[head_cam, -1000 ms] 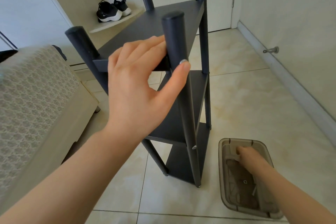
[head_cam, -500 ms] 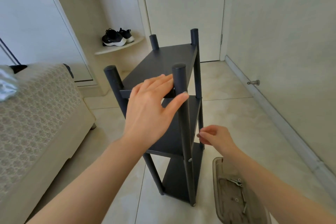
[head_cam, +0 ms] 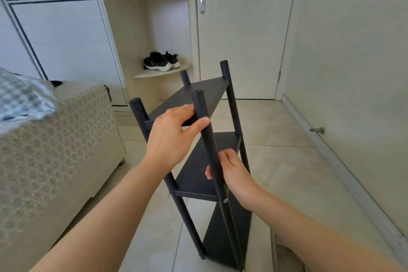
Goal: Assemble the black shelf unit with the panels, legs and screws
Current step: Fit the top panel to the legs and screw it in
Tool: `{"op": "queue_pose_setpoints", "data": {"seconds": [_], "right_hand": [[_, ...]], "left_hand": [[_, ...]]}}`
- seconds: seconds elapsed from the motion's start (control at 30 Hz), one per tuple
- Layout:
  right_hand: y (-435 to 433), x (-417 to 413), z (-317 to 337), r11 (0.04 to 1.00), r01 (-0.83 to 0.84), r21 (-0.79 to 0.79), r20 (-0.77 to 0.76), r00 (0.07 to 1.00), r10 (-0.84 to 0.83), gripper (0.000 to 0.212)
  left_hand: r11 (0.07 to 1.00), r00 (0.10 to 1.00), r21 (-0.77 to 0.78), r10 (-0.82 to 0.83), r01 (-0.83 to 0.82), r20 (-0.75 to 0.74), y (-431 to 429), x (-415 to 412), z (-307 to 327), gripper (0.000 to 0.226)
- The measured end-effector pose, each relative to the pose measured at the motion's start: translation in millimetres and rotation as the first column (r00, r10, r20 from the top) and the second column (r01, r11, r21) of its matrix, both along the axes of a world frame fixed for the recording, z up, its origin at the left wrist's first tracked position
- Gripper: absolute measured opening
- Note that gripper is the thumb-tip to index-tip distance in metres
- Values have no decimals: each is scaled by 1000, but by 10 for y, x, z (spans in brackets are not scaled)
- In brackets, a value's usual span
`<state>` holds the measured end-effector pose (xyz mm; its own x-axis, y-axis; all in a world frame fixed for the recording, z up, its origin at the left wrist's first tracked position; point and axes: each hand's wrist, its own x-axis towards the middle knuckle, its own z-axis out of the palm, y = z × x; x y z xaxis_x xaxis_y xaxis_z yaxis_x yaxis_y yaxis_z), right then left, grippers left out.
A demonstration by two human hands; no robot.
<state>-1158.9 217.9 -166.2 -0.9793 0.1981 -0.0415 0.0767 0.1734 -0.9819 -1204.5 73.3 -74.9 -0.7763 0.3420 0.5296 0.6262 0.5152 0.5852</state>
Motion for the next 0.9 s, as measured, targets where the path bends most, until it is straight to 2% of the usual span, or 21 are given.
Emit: {"op": "queue_pose_setpoints", "data": {"seconds": [0.33, 0.53, 0.67, 0.9], "right_hand": [[-420, -396, 138, 973, -186, 138, -23, 981, 190, 24], [-537, -630, 147, 918, -311, 244, 55, 950, 307, 23], [-634, -744, -92, 893, -327, 309, 108, 945, 309, 23], [-896, -863, -623, 865, -395, 309, 191, 917, 350, 23]], "left_hand": [[979, 988, 175, 79, -101, 129, -554, -233, -64, 13], [913, 928, 224, 288, -341, 239, -856, -320, -364, 29], [873, 873, 295, 247, -389, 420, -1055, -290, -691, 25], [780, 765, 369, 208, -506, 609, -1461, -230, -1420, 26]]}}
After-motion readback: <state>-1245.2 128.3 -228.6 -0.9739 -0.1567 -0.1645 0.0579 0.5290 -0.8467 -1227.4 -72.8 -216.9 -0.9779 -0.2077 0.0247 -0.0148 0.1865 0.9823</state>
